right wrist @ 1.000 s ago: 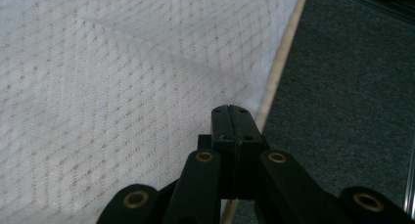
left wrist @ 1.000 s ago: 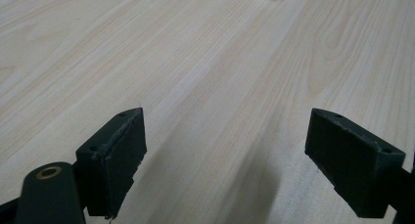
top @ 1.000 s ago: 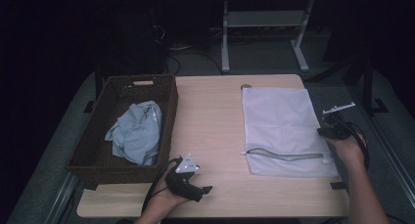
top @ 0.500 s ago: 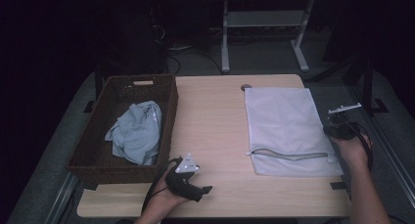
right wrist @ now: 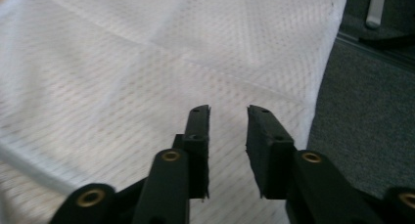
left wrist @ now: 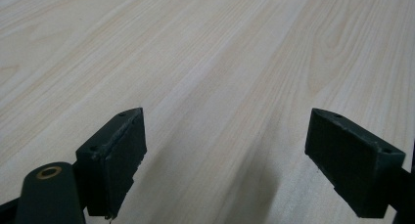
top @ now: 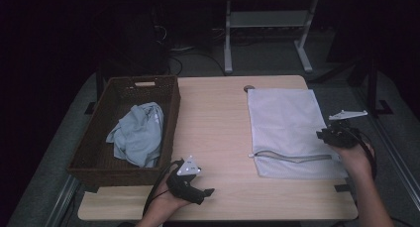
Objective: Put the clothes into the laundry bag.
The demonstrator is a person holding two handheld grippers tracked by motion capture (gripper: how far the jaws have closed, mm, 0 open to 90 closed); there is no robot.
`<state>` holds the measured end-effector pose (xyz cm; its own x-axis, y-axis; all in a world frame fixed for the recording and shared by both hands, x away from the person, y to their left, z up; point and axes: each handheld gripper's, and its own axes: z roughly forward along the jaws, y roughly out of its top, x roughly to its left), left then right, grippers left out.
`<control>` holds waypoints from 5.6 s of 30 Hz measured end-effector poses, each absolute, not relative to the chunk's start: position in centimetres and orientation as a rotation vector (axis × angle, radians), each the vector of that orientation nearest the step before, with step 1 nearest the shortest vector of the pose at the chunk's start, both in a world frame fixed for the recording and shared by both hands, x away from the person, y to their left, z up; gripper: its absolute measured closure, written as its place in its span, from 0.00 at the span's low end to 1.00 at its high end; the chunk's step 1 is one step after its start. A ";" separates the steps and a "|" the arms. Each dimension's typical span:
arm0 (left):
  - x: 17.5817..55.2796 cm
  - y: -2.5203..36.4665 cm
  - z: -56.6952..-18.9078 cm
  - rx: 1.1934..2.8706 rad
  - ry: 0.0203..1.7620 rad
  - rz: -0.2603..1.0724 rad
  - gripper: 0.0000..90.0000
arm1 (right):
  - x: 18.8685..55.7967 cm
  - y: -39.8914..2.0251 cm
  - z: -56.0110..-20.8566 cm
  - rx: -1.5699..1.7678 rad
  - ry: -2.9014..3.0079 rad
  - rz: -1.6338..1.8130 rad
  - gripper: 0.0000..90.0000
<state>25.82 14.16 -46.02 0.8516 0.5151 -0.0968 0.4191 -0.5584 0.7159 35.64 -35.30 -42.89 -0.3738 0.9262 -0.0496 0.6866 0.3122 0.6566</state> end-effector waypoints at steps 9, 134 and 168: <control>25.8 14.1 -46.1 2.246 0.670 0.155 0.16 | 31.2 -33.8 -42.4 1.353 2.199 0.871 0.63; 40.5 29.3 -33.5 2.321 0.971 0.464 0.12 | 25.0 -21.8 -46.3 1.006 2.455 1.103 0.14; 44.7 33.2 -44.2 2.429 1.222 0.304 0.10 | 24.9 -21.6 -46.4 0.979 2.477 1.096 0.14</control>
<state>44.69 33.15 -44.20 0.5936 0.8046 0.0132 0.7167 -0.5362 0.4459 24.90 -21.63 -46.43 -0.7388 0.6731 0.0324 0.4766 0.4878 0.7314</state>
